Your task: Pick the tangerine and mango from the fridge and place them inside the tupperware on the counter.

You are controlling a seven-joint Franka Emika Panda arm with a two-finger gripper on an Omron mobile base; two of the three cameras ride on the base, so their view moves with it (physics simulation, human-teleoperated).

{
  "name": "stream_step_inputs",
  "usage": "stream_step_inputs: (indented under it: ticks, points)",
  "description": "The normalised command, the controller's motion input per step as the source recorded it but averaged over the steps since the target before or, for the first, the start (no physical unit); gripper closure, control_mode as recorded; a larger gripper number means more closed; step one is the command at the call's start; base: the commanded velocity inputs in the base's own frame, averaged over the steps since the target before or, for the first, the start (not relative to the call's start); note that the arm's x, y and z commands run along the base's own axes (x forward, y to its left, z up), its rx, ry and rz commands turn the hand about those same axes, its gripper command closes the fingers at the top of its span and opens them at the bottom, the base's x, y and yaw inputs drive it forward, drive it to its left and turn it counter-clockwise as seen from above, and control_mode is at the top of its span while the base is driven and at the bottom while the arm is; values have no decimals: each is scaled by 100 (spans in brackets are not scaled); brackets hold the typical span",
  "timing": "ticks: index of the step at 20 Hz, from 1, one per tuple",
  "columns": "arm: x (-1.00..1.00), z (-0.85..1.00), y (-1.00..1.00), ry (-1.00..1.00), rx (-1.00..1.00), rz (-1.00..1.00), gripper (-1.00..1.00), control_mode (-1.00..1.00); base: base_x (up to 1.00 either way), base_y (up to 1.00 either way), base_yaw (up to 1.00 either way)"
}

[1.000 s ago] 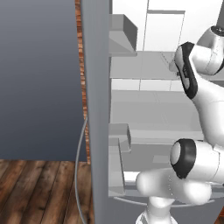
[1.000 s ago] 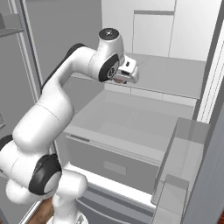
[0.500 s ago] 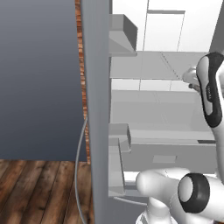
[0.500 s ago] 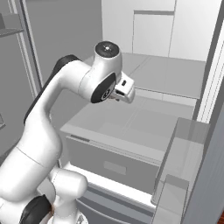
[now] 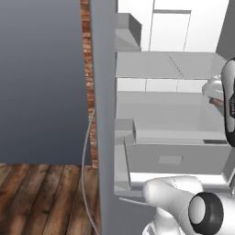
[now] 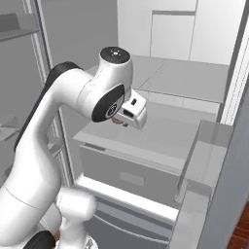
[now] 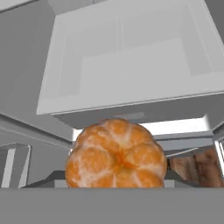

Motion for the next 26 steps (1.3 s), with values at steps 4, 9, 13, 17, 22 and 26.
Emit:
stream_step_inputs:
  ticks: [4,9,13,17,22,26]
  points:
    - [0,0,0,0,0,0,100,100,-97,24,0]
    - [0,0,0,0,0,0,100,100,-96,28,0]
    - [0,0,0,0,0,0,100,100,-100,11,-5]
    - [0,0,0,0,0,0,100,100,-100,0,-31]
    - [0,0,0,0,0,0,100,100,-79,-24,-77]
    - [0,0,0,0,0,0,100,100,-10,-63,-83]
